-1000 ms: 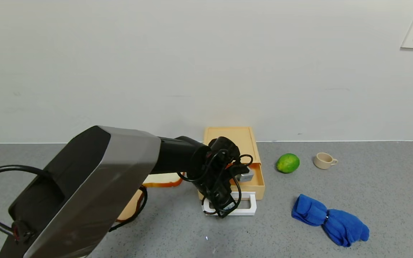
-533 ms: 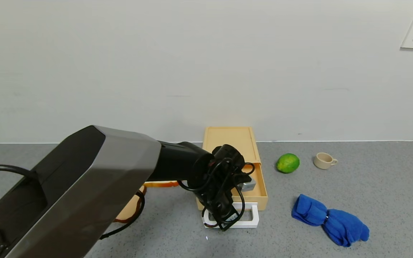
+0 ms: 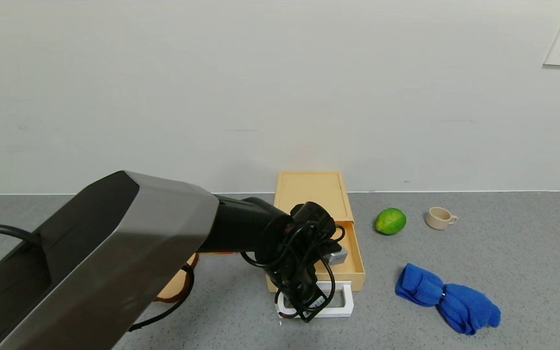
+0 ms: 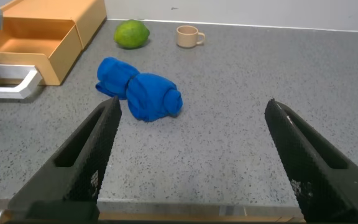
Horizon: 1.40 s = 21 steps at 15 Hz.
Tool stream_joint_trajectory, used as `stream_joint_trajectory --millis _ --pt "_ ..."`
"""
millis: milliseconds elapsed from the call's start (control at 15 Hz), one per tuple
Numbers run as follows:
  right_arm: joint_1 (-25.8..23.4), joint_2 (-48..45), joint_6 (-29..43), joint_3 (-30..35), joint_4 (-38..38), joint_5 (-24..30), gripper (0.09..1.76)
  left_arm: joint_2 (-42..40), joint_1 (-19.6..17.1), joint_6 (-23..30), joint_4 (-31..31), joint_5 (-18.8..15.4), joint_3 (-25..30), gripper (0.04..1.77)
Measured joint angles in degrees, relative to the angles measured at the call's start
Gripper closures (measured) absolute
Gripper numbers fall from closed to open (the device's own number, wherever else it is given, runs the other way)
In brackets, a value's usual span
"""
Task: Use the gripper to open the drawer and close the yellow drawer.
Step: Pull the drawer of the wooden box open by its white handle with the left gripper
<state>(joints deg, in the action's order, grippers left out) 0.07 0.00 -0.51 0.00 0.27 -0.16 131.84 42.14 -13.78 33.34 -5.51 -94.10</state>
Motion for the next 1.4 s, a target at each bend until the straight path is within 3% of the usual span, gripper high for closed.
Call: stream_joint_trajectory --millis 867,1400 --pt "0.00 0.00 0.00 0.00 -0.02 -0.02 0.15 -3.97 2.01 3.56 0.65 1.11 3.63 1.70" --pt "0.00 0.00 0.00 0.00 -0.02 -0.02 0.15 -15.03 3.19 6.36 1.16 2.18 5.64 1.70"
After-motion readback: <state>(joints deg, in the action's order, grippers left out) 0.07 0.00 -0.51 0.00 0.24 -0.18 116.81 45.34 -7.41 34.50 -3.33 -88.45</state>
